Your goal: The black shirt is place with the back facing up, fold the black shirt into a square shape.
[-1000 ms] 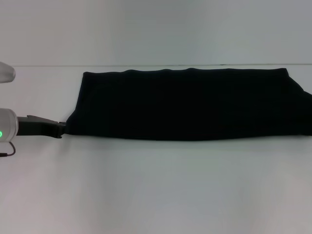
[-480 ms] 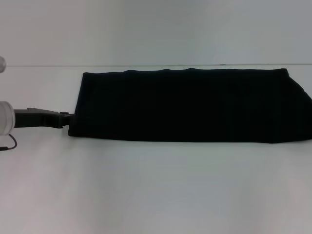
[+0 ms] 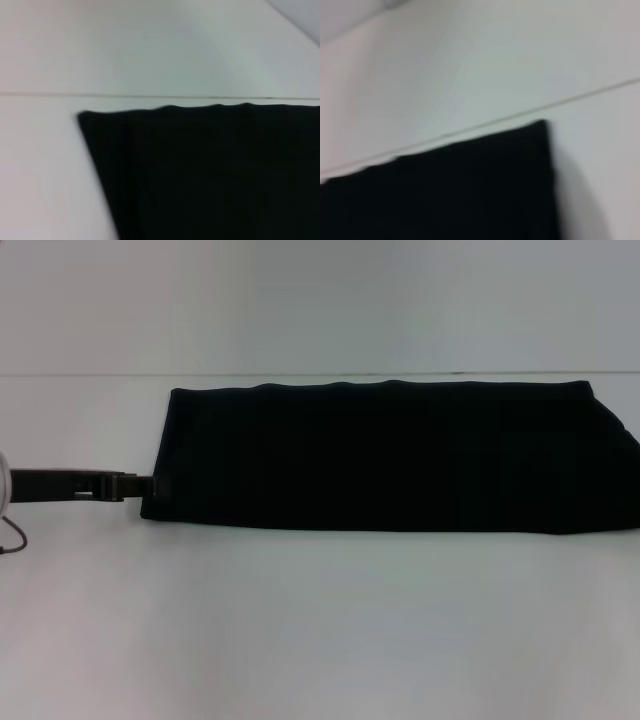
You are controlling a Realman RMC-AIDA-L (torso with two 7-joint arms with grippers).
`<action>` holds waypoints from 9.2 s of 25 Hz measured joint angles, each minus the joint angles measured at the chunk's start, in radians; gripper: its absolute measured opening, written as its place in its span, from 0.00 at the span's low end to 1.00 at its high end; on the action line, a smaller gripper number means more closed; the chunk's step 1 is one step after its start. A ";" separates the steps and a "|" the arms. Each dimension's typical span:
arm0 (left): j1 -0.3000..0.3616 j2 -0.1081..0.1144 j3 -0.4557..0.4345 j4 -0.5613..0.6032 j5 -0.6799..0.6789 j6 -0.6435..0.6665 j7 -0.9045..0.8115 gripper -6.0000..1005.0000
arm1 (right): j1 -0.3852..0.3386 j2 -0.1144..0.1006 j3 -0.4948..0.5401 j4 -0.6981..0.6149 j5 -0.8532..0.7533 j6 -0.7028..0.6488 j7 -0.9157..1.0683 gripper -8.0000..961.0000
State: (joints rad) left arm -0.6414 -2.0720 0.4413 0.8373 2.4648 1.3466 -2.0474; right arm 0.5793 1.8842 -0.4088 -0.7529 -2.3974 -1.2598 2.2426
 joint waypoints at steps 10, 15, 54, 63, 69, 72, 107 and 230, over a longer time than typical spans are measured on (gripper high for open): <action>-0.009 0.026 -0.071 -0.079 -0.002 0.165 -0.219 0.61 | 0.017 0.003 0.010 0.039 0.108 -0.225 -0.146 0.87; -0.017 0.030 -0.072 -0.142 -0.005 0.099 -0.308 0.63 | 0.032 0.006 0.013 0.065 0.109 -0.214 -0.172 0.90; -0.060 0.045 -0.059 -0.317 0.020 -0.171 -0.580 0.88 | 0.114 0.025 -0.033 0.054 0.121 -0.392 -0.471 0.89; -0.066 0.048 -0.058 -0.323 0.022 -0.206 -0.583 0.87 | 0.109 0.024 -0.031 0.053 0.163 -0.385 -0.467 0.89; -0.068 0.050 -0.058 -0.325 0.023 -0.221 -0.583 0.86 | 0.104 0.023 -0.031 0.053 0.176 -0.385 -0.463 0.89; -0.070 0.050 -0.058 -0.325 0.023 -0.226 -0.583 0.86 | 0.104 0.022 -0.029 0.053 0.176 -0.385 -0.462 0.89; -0.102 0.055 0.005 -0.331 0.032 -0.296 -0.499 0.55 | 0.097 0.023 -0.016 0.053 0.185 -0.385 -0.463 0.89; 0.061 -0.057 0.052 -0.249 -0.264 0.057 0.562 0.79 | 0.149 -0.007 -0.172 0.277 0.130 -0.032 -0.039 0.87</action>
State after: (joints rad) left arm -0.5807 -2.1291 0.4929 0.5879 2.2010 1.4041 -1.4858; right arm 0.7286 1.8772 -0.5812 -0.4755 -2.2671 -1.2923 2.2039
